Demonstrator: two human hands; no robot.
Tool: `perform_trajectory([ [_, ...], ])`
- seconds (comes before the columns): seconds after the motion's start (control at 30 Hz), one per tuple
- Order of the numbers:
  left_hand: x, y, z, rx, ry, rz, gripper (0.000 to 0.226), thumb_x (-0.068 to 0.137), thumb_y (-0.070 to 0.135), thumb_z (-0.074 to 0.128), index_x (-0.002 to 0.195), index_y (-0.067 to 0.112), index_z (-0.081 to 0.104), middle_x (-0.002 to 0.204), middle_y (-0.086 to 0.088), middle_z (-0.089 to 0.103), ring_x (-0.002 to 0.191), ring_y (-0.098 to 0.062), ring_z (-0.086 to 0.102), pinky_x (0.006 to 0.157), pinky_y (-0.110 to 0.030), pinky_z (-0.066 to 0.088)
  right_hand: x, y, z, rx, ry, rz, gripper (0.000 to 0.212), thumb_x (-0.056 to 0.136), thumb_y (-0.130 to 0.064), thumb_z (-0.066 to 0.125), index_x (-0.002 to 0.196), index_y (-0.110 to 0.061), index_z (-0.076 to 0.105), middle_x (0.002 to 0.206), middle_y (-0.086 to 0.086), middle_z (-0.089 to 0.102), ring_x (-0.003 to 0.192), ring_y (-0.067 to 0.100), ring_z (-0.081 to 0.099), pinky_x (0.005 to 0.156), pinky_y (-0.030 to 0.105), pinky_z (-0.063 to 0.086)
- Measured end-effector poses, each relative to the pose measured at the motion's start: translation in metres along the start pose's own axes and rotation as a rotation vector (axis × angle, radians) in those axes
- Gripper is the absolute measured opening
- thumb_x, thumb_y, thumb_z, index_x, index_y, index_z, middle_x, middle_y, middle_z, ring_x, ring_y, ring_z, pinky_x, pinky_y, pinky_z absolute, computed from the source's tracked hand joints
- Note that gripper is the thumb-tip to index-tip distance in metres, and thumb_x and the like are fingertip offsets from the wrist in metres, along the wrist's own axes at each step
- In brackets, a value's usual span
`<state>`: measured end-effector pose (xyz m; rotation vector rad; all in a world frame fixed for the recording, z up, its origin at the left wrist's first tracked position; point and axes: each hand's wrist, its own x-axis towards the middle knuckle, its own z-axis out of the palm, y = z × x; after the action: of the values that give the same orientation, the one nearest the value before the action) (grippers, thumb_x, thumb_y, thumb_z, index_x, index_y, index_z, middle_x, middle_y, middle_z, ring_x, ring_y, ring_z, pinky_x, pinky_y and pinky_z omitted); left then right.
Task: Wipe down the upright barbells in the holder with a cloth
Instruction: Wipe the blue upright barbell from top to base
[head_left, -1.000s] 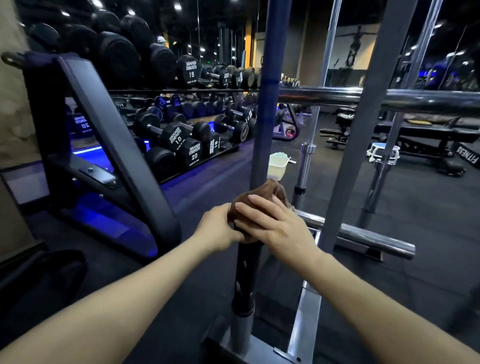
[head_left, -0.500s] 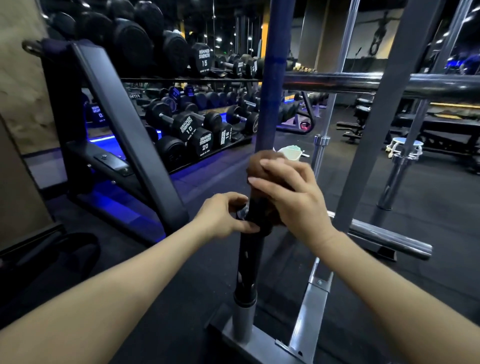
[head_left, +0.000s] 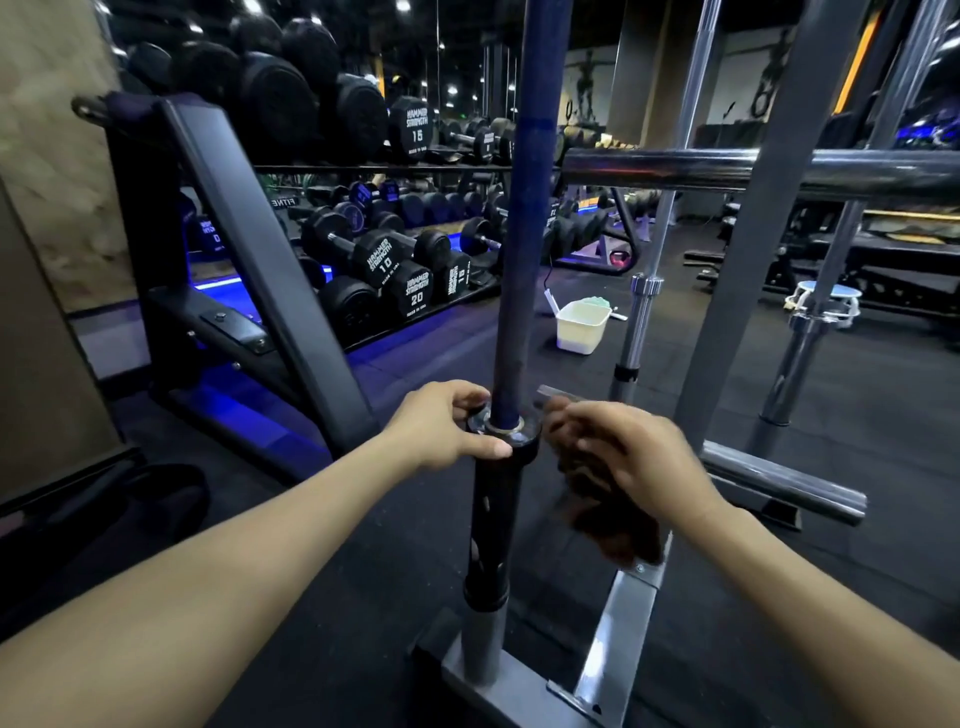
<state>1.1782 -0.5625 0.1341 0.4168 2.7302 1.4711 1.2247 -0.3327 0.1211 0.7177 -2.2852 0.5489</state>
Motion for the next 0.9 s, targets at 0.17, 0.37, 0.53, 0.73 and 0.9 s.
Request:
perform_trajectory([
  [0.17,-0.001,0.001,-0.002,0.028,-0.006,-0.011,0.071,0.057,0.024,0.091,0.121,0.019,0.062,0.113,0.009,0.065,0.105,-0.006,0.06,0.095,-0.021,0.045,0.037,-0.025,-0.01,0.187,0.259,0.303,0.026,0.085,-0.007,0.066,0.111,-0.011,0.066,0.098,-0.011,0.062,0.092,0.004,0.056,0.081,0.011,0.036],
  [0.37,-0.002,-0.003,0.002,-0.041,0.039,0.018,0.048,0.066,0.002,0.082,0.106,0.021,0.063,0.096,0.009,0.067,0.094,-0.005,0.063,0.081,-0.012,0.05,0.043,-0.052,0.04,0.423,0.145,0.439,0.031,0.094,-0.024,0.058,0.122,-0.01,0.056,0.11,0.003,0.059,0.1,0.013,0.053,0.083,0.019,0.036],
  [0.53,0.002,-0.005,0.004,-0.151,0.023,0.015,0.057,0.06,0.002,0.086,0.112,0.009,0.063,0.1,0.001,0.071,0.085,-0.005,0.066,0.078,-0.016,0.052,0.036,-0.037,0.038,0.39,0.051,0.406,0.032,0.089,-0.008,0.061,0.121,-0.011,0.057,0.107,0.007,0.057,0.101,0.016,0.052,0.082,0.015,0.031],
  [0.73,0.007,-0.006,0.002,-0.161,0.0,-0.008,0.072,0.053,0.007,0.09,0.119,0.006,0.062,0.111,-0.005,0.069,0.099,-0.012,0.065,0.09,-0.024,0.051,0.02,-0.027,0.018,0.186,-0.118,0.282,0.046,0.084,-0.001,0.051,0.129,-0.01,0.056,0.114,0.007,0.053,0.105,0.028,0.054,0.088,0.026,0.038],
  [0.9,0.005,-0.004,0.001,-0.137,-0.014,-0.02,0.089,0.039,0.026,0.091,0.121,0.009,0.061,0.111,-0.002,0.069,0.103,-0.013,0.065,0.096,-0.031,0.051,0.019,-0.024,0.003,0.108,-0.215,0.244,0.043,0.084,-0.005,0.056,0.126,-0.015,0.06,0.12,0.006,0.054,0.106,0.03,0.056,0.093,0.039,0.043],
])
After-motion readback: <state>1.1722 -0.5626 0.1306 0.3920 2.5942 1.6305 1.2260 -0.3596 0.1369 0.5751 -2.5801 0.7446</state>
